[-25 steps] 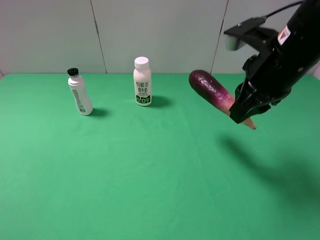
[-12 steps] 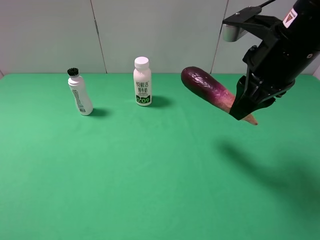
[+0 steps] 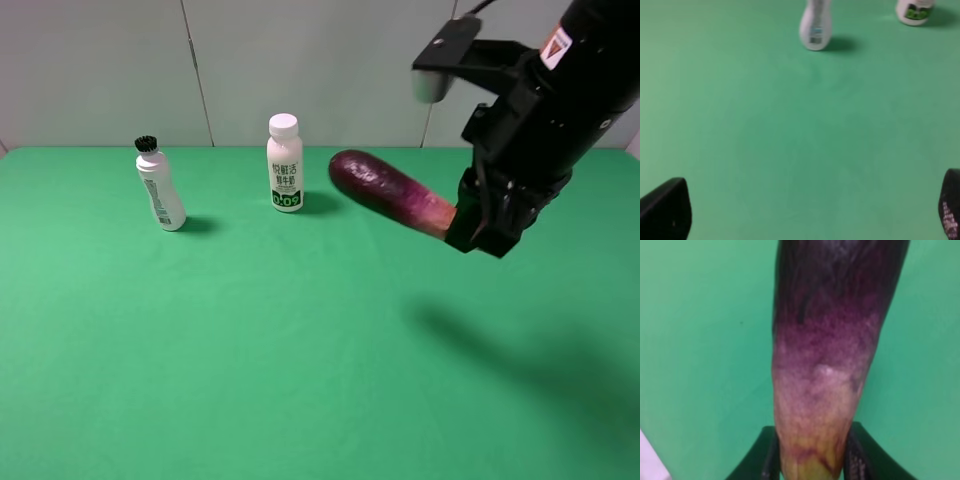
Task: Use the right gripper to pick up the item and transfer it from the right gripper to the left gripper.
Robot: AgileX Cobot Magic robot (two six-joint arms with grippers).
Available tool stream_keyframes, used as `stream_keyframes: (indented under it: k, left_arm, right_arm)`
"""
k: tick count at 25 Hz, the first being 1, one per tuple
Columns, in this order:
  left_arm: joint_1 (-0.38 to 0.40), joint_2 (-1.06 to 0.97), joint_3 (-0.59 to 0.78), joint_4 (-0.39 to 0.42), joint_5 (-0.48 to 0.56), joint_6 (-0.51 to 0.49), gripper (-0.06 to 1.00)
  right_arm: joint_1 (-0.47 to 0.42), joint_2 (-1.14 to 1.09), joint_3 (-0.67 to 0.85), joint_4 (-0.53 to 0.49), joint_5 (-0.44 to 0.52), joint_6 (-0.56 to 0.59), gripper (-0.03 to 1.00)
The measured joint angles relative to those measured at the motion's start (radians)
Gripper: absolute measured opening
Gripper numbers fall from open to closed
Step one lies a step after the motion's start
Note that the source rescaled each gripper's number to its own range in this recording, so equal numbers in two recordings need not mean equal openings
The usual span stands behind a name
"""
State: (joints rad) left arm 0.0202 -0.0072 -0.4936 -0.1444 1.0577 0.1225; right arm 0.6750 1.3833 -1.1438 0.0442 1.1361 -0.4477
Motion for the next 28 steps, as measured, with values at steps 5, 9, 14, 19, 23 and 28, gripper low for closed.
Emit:
stream_keyframes:
  k: [5,9,14,19,23,28]
  left_arm:
    - [0.0,0.098,-0.005,-0.077,0.0,0.098,0.98]
    - [0.0,0.215,-0.025,-0.144,-0.009,0.256,0.98]
    - [0.0,0.353,-0.031,-0.267,-0.03,0.434,0.98]
    - [-0.017,0.448,-0.033,-0.421,-0.069,0.612,0.98]
    - [-0.062,0.513,-0.033,-0.503,-0.073,0.747,0.98]
    - [-0.124,0.607,-0.033,-0.561,-0.086,0.907,0.98]
  right_arm:
    - [0.094,0.0,0.0,-0.044,-0.001,-0.006,0.0]
    - [0.148,0.0,0.0,-0.044,-0.003,-0.007,0.0]
    - [0.221,0.0,0.0,-0.044,-0.003,-0.01,0.0]
    - [0.283,0.0,0.0,-0.044,-0.003,-0.011,0.0]
    - [0.291,0.0,0.0,-0.044,-0.003,-0.02,0.0]
    - [0.291,0.0,0.0,-0.044,-0.004,-0.029,0.0]
